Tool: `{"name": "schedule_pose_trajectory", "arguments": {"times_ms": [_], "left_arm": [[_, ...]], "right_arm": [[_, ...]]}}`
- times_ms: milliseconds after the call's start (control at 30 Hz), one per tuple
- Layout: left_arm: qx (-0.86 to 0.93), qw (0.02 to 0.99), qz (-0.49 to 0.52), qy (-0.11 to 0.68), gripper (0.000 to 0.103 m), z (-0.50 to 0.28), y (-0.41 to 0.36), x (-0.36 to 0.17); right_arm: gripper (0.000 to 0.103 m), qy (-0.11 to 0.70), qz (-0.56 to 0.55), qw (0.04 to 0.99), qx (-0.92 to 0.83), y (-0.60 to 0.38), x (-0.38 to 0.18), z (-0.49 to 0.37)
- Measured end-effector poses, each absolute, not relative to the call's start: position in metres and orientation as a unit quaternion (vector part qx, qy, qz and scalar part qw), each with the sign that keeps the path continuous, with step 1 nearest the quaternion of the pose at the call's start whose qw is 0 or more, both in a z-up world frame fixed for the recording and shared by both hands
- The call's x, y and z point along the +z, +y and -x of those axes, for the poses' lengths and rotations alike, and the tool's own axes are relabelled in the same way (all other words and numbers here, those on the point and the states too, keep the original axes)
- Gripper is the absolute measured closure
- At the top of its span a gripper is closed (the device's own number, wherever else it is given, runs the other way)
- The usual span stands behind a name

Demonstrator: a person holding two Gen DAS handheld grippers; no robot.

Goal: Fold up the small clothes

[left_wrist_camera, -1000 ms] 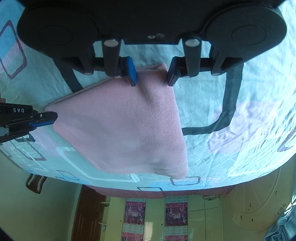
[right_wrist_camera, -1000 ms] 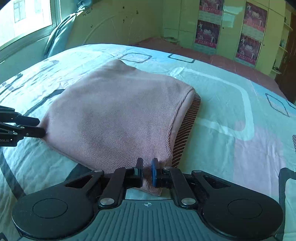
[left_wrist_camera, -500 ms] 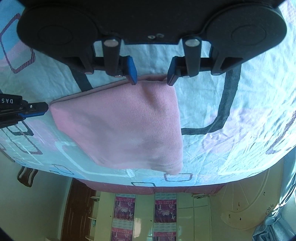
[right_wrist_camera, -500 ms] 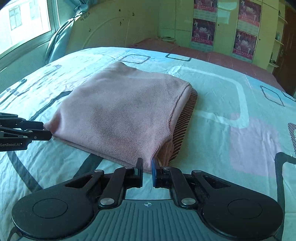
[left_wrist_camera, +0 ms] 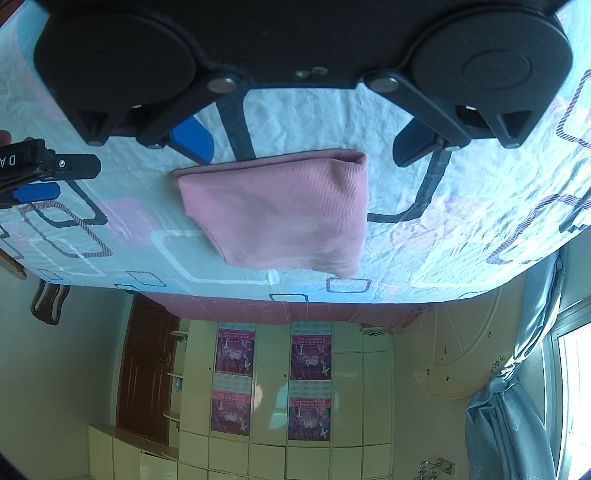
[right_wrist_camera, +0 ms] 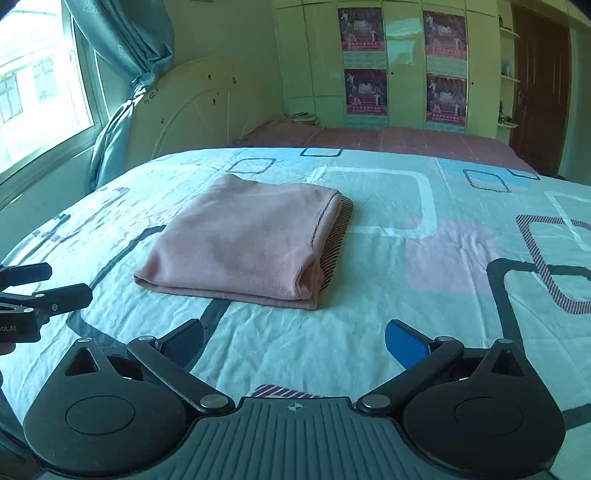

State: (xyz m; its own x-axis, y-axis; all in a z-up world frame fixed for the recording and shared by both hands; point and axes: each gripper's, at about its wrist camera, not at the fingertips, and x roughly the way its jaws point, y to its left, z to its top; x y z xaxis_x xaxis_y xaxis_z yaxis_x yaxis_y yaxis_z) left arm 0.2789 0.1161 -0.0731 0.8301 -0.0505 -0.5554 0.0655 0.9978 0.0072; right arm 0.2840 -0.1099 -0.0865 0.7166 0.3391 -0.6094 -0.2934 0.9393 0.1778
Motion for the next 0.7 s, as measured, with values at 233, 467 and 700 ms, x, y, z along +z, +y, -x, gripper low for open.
{"name": "schedule_pose_trajectory", "arguments": {"times_ms": [233, 467, 700], "left_arm": [[-0.025, 0.964, -0.041, 0.261, 0.000, -0.235, 0.090, -0.041], [-0.029, 0.969, -0.035, 0.244, 0.001, -0.202, 0.076, -0.028], [-0.034, 0.972, -0.031, 0.231, 0.001, -0.185, 0.069, -0.021]], "right_arm": [[0.000, 0.297, -0.045, 0.944, 0.140, -0.124, -0.054, -0.230], [0.000, 0.272, -0.043, 0.953, 0.127, -0.134, -0.035, -0.192], [0.000, 0.261, -0.039, 0.957, 0.121, -0.139, -0.025, -0.167]]}}
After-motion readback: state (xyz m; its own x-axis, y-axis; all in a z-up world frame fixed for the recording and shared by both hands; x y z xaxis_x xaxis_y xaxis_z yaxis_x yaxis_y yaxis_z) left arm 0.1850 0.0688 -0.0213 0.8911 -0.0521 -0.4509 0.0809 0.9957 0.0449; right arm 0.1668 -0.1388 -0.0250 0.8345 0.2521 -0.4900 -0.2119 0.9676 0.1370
